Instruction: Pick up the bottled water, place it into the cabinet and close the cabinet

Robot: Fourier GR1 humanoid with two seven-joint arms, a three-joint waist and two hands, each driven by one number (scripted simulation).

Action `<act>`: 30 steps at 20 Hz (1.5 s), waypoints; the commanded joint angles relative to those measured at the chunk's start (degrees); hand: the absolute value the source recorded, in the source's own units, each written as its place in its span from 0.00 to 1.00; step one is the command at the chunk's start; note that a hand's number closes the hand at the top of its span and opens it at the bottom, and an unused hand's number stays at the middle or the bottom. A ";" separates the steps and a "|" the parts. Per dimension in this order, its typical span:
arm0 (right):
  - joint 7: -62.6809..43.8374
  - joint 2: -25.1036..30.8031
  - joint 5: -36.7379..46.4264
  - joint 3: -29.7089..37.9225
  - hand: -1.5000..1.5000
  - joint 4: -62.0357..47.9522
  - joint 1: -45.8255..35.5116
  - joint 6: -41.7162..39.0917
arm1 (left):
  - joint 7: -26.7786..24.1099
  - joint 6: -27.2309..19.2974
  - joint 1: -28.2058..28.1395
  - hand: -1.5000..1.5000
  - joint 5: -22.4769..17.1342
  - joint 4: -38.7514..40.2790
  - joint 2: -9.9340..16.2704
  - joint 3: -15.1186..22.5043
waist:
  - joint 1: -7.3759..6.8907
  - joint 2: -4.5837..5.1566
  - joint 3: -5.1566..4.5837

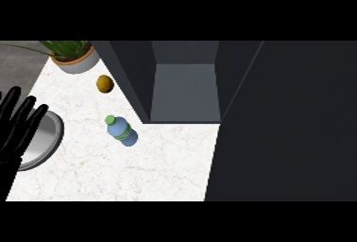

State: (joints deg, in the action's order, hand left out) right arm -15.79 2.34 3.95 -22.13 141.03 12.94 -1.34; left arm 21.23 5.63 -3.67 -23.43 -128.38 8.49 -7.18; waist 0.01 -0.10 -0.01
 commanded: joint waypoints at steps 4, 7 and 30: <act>-4.55 -1.44 6.87 -4.78 0.00 1.71 -2.67 3.81 | -0.25 2.30 -2.28 0.00 4.63 1.80 0.03 2.28 | -0.06 0.01 -0.02; -4.37 0.02 4.74 -3.96 0.00 3.24 -2.29 3.29 | -4.93 4.56 -0.76 0.00 6.79 8.84 -0.37 2.10 | 0.17 0.05 -0.01; -7.65 3.50 9.62 -11.42 0.00 5.21 -3.72 10.17 | -25.80 8.50 11.44 0.00 14.76 53.84 1.13 -3.38 | 0.96 0.09 -0.05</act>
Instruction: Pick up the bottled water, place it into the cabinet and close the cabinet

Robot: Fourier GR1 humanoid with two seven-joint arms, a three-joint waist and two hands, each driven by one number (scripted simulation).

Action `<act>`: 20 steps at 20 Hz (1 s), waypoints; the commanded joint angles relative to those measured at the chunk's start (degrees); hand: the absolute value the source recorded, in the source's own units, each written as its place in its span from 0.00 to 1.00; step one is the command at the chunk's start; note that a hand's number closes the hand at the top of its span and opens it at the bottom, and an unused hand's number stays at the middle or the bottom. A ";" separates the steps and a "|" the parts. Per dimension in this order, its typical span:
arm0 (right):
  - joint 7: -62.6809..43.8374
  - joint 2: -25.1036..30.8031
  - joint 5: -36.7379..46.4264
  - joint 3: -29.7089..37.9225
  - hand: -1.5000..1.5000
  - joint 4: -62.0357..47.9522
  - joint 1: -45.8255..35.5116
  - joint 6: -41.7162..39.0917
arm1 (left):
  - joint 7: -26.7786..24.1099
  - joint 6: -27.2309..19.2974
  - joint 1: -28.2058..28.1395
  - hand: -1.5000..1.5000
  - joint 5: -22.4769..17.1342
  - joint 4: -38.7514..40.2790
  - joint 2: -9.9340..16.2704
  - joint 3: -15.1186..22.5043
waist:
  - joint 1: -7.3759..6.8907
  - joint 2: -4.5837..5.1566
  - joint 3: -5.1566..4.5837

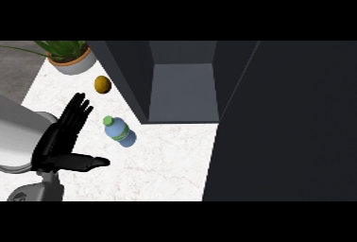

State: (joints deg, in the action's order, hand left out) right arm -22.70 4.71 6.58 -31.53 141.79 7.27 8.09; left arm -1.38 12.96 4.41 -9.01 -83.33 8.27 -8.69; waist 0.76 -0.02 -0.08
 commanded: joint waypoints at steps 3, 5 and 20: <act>-0.51 1.88 6.97 -2.48 0.00 4.68 2.33 1.45 | -6.55 1.43 1.02 0.00 1.86 10.18 -0.06 -0.34 | -0.24 -0.06 0.04; 0.67 1.82 7.00 -1.77 0.00 2.69 0.31 1.87 | -10.70 2.15 3.76 0.00 2.08 17.43 0.81 -2.02 | -0.05 0.03 0.02; -1.53 4.08 4.21 0.59 0.00 5.03 -1.42 3.75 | -32.39 3.83 14.77 0.00 6.74 48.72 1.87 -4.03 | 0.15 0.10 0.02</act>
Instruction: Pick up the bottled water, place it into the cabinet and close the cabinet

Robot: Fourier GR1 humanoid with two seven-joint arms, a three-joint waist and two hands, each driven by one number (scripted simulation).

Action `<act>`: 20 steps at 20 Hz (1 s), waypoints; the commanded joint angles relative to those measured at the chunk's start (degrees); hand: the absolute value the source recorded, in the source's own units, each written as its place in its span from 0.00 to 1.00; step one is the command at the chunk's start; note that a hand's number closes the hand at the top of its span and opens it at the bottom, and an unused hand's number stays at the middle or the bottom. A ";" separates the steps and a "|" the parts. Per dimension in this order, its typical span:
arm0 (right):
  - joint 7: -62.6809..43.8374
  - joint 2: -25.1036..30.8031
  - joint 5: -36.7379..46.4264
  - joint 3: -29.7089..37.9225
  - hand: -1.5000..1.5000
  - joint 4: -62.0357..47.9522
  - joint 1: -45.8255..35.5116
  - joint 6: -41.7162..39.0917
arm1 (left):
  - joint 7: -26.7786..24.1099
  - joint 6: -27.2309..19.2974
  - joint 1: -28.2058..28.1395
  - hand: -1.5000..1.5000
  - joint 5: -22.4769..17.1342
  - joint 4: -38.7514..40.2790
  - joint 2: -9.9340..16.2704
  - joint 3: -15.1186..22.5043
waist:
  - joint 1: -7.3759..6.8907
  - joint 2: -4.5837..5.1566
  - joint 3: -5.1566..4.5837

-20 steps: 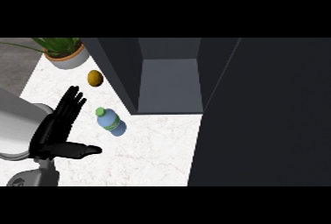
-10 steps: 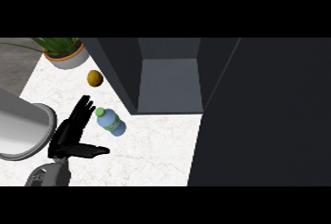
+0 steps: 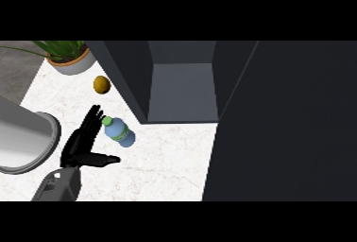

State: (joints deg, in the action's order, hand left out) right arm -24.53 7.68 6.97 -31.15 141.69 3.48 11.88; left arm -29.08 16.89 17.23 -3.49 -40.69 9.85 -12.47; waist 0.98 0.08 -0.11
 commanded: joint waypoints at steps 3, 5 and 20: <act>0.67 3.48 0.68 2.21 0.00 6.31 3.51 -1.60 | -9.18 -2.39 6.75 0.00 1.97 12.67 -0.78 -1.21 | 0.28 0.11 0.04; 1.60 2.28 5.32 -2.82 0.00 5.60 4.84 0.46 | -13.48 -1.82 4.89 0.00 1.87 14.03 -1.42 -1.39 | 0.18 0.01 0.02; 2.15 6.14 0.18 0.54 0.00 6.43 5.81 -0.03 | -20.51 2.93 13.94 1.00 1.66 26.16 -1.87 -2.90 | 0.39 0.15 0.03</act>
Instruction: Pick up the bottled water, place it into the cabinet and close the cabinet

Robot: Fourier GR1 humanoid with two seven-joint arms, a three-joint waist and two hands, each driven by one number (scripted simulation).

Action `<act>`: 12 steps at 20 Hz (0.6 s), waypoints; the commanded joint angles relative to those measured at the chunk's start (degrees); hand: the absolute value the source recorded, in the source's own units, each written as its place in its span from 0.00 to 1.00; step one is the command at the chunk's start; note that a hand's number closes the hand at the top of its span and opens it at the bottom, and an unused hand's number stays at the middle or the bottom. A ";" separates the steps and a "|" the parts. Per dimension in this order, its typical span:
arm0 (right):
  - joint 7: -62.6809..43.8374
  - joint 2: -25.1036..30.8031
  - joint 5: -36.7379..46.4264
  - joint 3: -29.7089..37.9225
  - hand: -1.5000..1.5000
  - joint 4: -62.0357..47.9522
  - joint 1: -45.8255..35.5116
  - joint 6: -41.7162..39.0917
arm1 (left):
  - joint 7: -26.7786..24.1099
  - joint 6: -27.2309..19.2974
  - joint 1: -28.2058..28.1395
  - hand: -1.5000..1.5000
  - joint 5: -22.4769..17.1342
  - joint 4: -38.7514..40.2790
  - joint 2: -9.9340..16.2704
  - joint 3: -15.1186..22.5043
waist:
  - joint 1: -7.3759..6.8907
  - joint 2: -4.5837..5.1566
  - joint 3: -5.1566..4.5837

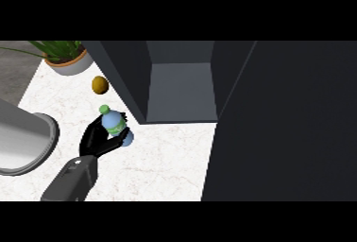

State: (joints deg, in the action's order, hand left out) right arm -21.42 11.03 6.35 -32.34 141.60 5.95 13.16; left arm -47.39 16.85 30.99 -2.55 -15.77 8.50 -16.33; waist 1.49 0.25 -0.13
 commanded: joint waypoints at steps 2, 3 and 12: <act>-3.09 -0.29 4.31 -0.92 0.00 4.56 -1.41 0.90 | -5.10 -2.12 1.57 1.00 3.42 1.29 -3.96 3.06 | 0.19 0.10 -0.05; -0.07 0.32 3.50 -0.87 0.00 2.25 0.00 0.42 | -5.48 -3.09 2.15 1.00 5.24 -0.03 -2.12 4.59 | 0.06 0.02 0.01; -2.19 1.60 4.93 -2.49 0.00 5.67 2.54 2.45 | -11.38 -18.21 0.53 1.00 8.04 -3.23 -5.32 5.73 | -0.44 -0.28 0.08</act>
State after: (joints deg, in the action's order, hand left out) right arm -22.69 11.91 6.10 -32.74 141.95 5.02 14.93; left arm -56.13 4.32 31.95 4.89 -18.32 4.71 -10.59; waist 1.11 0.03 -0.08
